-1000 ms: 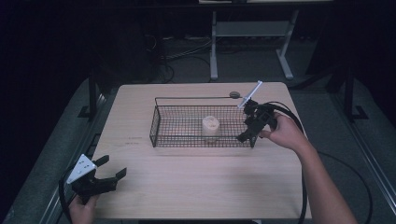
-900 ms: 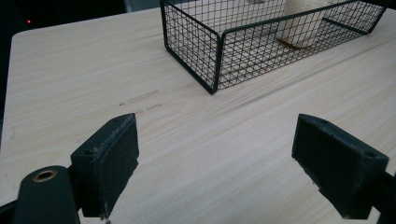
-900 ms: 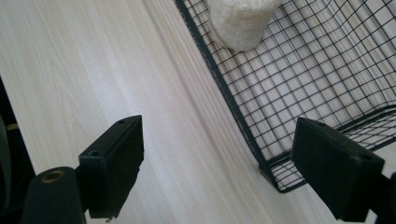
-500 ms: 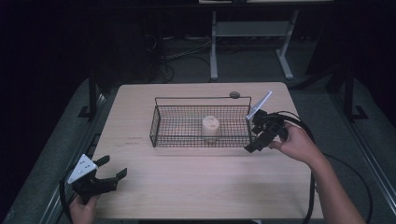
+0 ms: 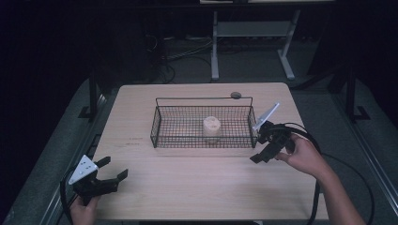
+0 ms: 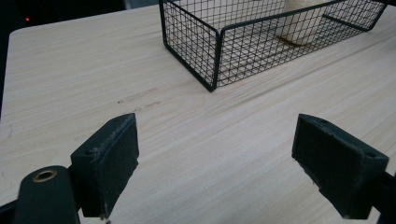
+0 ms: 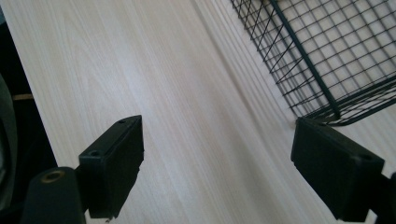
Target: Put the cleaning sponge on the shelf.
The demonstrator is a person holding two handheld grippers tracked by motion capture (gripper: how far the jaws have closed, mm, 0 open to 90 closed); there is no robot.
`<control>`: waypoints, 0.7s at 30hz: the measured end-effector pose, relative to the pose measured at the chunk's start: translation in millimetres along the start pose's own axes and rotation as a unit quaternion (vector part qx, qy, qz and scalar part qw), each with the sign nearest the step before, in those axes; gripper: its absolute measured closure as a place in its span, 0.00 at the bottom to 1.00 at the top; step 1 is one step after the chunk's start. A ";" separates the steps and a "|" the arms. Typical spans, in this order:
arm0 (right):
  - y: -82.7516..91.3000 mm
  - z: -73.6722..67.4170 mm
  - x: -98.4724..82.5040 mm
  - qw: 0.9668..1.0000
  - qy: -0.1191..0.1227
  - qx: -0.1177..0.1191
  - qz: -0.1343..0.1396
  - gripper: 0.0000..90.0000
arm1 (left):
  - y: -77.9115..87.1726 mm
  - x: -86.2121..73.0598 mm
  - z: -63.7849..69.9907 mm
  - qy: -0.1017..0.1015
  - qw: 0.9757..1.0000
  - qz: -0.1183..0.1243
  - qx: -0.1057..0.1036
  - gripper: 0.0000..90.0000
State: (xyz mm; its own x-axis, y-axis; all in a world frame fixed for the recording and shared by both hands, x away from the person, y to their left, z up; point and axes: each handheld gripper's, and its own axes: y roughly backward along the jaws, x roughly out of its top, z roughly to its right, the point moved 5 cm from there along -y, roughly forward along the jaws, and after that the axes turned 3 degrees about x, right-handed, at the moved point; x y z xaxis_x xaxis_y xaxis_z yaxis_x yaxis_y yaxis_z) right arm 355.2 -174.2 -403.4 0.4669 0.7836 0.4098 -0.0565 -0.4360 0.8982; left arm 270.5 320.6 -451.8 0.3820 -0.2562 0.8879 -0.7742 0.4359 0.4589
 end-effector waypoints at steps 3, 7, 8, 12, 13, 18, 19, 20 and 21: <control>-3.9 -1.6 -6.4 1.000 -0.002 0.001 -0.003 0.18 | 0.2 -0.3 -0.5 0.001 1.000 0.000 0.001 0.16; -8.1 -2.9 -13.9 1.000 -0.005 0.004 -0.004 0.18 | 0.6 -0.3 -1.0 0.001 1.000 0.000 0.001 0.16; -8.7 -3.1 -15.3 1.000 -0.005 0.004 -0.005 0.18 | 0.6 -0.4 -0.9 0.001 1.000 0.000 0.001 0.16; -11.3 -3.6 -20.1 1.000 -0.008 0.005 -0.001 0.18 | 0.4 -0.6 -0.8 0.001 1.000 -0.001 0.000 0.15; -12.2 -4.0 -21.3 1.000 -0.009 0.006 -0.001 0.18 | 0.2 -0.6 -0.6 0.001 1.000 -0.001 0.000 0.16; -16.6 -5.4 -24.8 1.000 -0.009 0.008 0.000 0.18 | 0.1 -0.5 -0.1 0.001 1.000 -0.001 -0.002 0.15; -17.6 -6.0 -25.6 1.000 -0.010 0.008 0.001 0.18 | 0.1 -0.5 -0.1 0.001 1.000 -0.001 -0.002 0.16; -18.6 -6.4 -26.4 1.000 -0.009 0.008 0.001 0.18 | 0.1 -0.6 -0.2 0.001 1.000 -0.001 -0.002 0.16; -19.6 -6.8 -27.1 1.000 -0.009 0.009 0.000 0.18 | 0.1 -0.7 -0.3 0.002 1.000 -0.002 -0.002 0.15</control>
State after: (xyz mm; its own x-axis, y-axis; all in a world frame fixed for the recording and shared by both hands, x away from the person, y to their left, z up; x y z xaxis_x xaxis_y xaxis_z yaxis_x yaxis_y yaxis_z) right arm 337.7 -183.9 -431.1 0.4826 0.7755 0.4071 -0.0415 -0.4440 0.8951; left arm 270.4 321.1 -452.3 0.3868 -0.2550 0.8862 -0.7705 0.4387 0.4625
